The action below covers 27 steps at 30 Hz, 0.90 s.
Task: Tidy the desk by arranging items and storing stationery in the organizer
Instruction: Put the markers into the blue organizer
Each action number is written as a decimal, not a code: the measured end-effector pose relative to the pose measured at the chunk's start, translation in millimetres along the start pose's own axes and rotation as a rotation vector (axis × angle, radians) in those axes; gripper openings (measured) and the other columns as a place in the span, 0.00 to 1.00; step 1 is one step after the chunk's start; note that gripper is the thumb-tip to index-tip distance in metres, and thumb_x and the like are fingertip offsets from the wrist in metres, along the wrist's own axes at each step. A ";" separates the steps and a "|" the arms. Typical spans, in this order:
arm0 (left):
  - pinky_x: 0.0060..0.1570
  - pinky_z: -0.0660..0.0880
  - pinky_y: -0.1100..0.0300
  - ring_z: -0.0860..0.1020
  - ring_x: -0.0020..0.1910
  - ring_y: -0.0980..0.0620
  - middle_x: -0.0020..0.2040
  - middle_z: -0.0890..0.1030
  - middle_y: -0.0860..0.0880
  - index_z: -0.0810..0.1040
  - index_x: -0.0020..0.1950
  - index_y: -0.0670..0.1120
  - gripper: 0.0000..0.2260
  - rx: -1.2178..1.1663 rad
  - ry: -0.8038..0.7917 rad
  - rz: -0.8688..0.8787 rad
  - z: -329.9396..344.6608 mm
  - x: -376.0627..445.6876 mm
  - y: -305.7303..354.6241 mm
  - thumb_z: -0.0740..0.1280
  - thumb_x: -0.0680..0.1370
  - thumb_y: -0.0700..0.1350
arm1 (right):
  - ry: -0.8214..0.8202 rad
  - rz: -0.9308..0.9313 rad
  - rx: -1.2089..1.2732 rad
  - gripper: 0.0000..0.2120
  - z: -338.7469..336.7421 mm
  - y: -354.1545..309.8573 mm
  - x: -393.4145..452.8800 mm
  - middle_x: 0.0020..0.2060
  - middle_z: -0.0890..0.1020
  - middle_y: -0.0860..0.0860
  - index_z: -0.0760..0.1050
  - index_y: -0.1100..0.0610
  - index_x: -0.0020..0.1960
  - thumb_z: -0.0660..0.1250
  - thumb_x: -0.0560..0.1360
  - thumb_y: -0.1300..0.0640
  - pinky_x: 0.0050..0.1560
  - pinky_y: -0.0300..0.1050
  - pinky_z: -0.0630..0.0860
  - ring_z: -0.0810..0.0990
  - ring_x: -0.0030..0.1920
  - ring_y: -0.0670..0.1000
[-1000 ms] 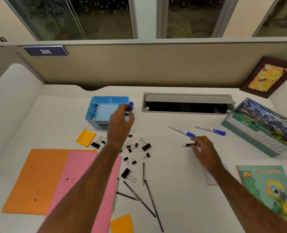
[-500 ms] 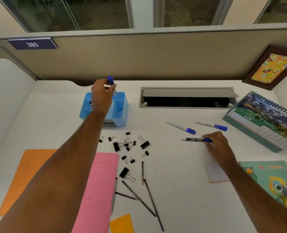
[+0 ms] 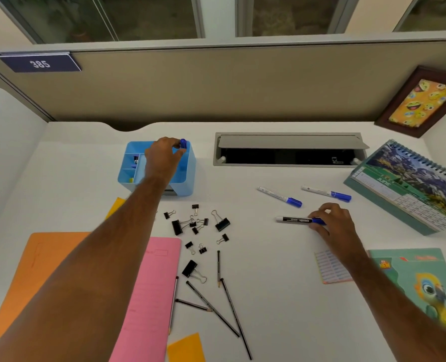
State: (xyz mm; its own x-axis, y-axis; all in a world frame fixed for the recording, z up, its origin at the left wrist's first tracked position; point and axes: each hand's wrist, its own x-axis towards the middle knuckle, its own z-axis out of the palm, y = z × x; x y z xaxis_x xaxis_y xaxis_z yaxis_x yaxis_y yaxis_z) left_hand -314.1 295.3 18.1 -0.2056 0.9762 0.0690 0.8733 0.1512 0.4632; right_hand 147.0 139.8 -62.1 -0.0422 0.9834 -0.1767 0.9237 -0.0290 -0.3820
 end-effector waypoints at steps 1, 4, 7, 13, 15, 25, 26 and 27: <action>0.65 0.74 0.45 0.80 0.60 0.47 0.61 0.84 0.47 0.82 0.64 0.47 0.15 0.002 -0.010 0.010 0.3 -0.9 -0.9 0.70 0.81 0.53 | 0.000 -0.003 -0.005 0.12 0.7 -1.7 -0.9 0.65 0.75 0.52 0.81 0.51 0.61 0.70 0.79 0.53 0.63 0.51 0.71 0.71 0.63 0.54; 0.66 0.72 0.45 0.78 0.62 0.47 0.62 0.83 0.48 0.80 0.66 0.47 0.16 -0.041 0.014 0.019 -0.3 -8.6 1.2 0.70 0.81 0.51 | -0.004 -0.031 -0.006 0.12 2.3 -8.4 -3.6 0.68 0.75 0.52 0.79 0.50 0.63 0.68 0.80 0.52 0.66 0.55 0.69 0.71 0.67 0.55; 0.66 0.70 0.47 0.76 0.64 0.48 0.65 0.80 0.48 0.78 0.69 0.48 0.17 -0.097 0.110 0.023 -2.0 -26.3 15.0 0.71 0.80 0.49 | 0.010 -0.075 0.101 0.11 0.9 -21.2 -6.7 0.62 0.79 0.51 0.77 0.52 0.62 0.67 0.80 0.54 0.63 0.49 0.70 0.75 0.63 0.53; 0.70 0.69 0.51 0.73 0.66 0.51 0.65 0.78 0.50 0.78 0.68 0.49 0.17 -0.308 0.030 0.113 8.1 -91.4 57.1 0.71 0.81 0.50 | 0.045 -0.151 0.230 0.10 -7.5 -51.4 -10.4 0.54 0.79 0.48 0.76 0.53 0.61 0.66 0.81 0.52 0.56 0.41 0.73 0.75 0.54 0.47; 0.70 0.69 0.51 0.72 0.66 0.54 0.65 0.79 0.51 0.79 0.67 0.49 0.15 -0.343 -0.053 0.196 15.1 -120.3 73.8 0.70 0.81 0.50 | 0.054 -0.195 0.243 0.10 -8.5 -60.3 -10.1 0.54 0.78 0.47 0.77 0.53 0.60 0.66 0.81 0.51 0.56 0.42 0.73 0.74 0.54 0.47; 0.63 0.72 0.51 0.79 0.60 0.52 0.58 0.85 0.54 0.83 0.64 0.51 0.14 -0.263 -0.203 0.453 53.2 -219.9 118.8 0.74 0.78 0.49 | -0.020 -0.305 0.273 0.32 -11.5 -105.2 -25.4 0.55 0.83 0.53 0.79 0.57 0.62 0.54 0.78 0.32 0.56 0.35 0.68 0.79 0.56 0.50; 0.62 0.73 0.52 0.80 0.60 0.52 0.58 0.85 0.53 0.83 0.64 0.51 0.14 -0.246 -0.203 0.459 53.4 -221.4 119.3 0.74 0.78 0.48 | -0.024 -0.272 0.279 0.28 -11.3 -107.7 -26.0 0.56 0.83 0.54 0.79 0.58 0.63 0.59 0.79 0.36 0.57 0.35 0.68 0.79 0.57 0.51; 0.62 0.73 0.52 0.80 0.59 0.51 0.58 0.85 0.52 0.83 0.63 0.50 0.14 -0.222 -0.200 0.466 53.2 -221.3 119.0 0.74 0.78 0.47 | -0.022 -0.234 0.295 0.23 -10.2 -109.0 -26.5 0.58 0.83 0.54 0.79 0.59 0.64 0.64 0.79 0.43 0.58 0.36 0.68 0.79 0.58 0.51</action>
State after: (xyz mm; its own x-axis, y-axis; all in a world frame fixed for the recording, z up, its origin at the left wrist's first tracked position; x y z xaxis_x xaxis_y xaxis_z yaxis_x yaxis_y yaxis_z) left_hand -141.1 105.5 11.0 0.2865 0.9459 0.1522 0.7335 -0.3188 0.6003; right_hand 51.3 118.7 -6.5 -0.2506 0.9654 -0.0723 0.7391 0.1425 -0.6584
